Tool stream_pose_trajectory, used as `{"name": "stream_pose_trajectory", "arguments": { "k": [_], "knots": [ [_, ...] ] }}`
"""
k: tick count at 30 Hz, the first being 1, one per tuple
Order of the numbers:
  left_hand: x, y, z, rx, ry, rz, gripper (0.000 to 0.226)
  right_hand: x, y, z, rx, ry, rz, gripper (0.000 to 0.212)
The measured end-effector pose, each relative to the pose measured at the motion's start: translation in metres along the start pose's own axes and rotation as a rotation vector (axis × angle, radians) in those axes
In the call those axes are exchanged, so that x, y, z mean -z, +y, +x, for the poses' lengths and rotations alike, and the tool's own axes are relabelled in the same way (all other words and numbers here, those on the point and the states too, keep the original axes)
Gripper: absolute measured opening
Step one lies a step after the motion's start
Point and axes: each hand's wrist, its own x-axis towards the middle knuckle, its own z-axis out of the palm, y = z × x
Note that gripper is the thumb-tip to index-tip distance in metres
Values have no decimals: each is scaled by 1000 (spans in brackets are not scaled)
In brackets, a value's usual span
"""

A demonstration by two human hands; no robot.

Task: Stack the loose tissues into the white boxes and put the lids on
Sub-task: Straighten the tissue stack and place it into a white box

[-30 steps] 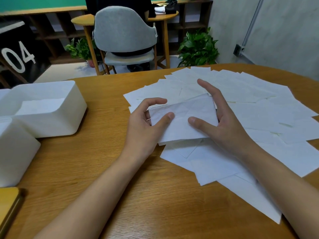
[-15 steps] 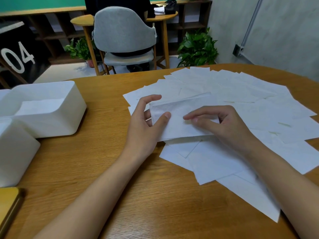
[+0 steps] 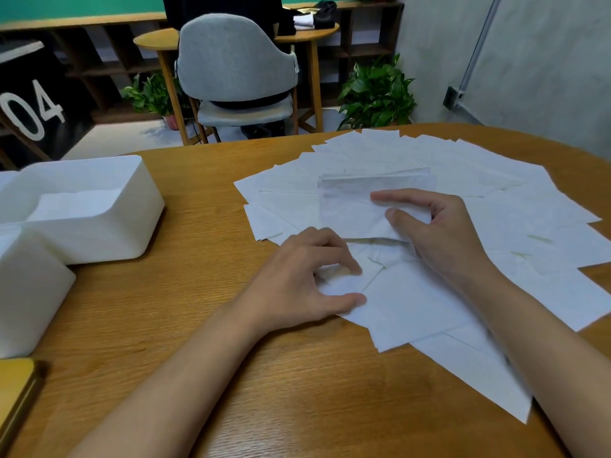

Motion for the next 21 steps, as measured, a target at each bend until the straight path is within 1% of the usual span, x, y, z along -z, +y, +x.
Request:
{"name": "stream_pose_trajectory", "arguments": {
  "k": [3, 6, 9, 11, 13, 14, 17, 19, 21],
  "knots": [
    [-5, -1, 0, -49, 60, 25, 12, -1, -1, -1, 8, -18, -27, 34],
    [-9, 3, 0, -105, 117, 54, 3, -1, 0, 0, 15, -32, -48, 34],
    [-6, 9, 0, -128, 204, 18, 4, -1, 1, 0, 19, -48, -53, 30],
    [-3, 13, -1, -88, 282, -6, 3, -1, 0, 0, 41, -65, -70, 24],
    [-2, 16, -1, -60, 368, -40, 9, -1, -2, 0, 75, -100, -79, 17],
    [-3, 16, -1, -60, 410, -59, 12, -1, -4, -2, 101, -125, -85, 19],
    [-2, 20, 0, -47, 527, -101, 11, -2, -7, -8, 150, -192, -95, 38],
    [1, 22, 1, -19, 581, -185, 8, -5, -7, -12, 145, -231, -74, 41],
    [4, 22, 2, 18, 610, -294, 5, -7, -5, -14, 145, -217, -36, 40]
  ]
}}
